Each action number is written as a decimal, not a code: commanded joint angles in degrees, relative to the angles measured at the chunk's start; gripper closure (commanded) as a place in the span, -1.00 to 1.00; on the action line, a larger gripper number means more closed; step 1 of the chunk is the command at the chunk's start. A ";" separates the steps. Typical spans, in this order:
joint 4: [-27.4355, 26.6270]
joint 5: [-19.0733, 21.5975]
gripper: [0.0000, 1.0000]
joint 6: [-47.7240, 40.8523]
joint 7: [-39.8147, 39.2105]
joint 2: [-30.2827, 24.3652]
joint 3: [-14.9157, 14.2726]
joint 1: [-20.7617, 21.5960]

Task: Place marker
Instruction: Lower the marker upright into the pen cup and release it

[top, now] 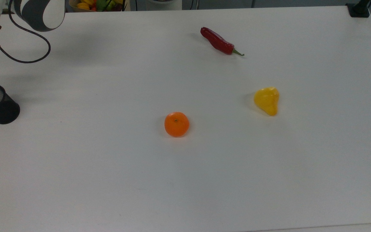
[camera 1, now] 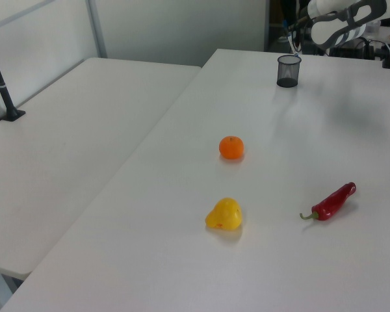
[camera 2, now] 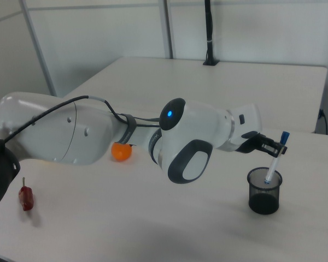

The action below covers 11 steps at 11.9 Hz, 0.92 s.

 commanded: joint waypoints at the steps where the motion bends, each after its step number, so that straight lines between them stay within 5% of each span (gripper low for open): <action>1: -0.27 1.39 1.00 3.91 0.64 1.55 0.29 0.62; 6: 0.09 1.21 0.92 4.89 1.08 3.23 0.47 1.85; 8: 0.00 1.21 0.54 4.89 0.82 3.32 0.47 1.85; 11: 0.00 1.21 -0.70 4.89 1.17 3.32 0.64 1.94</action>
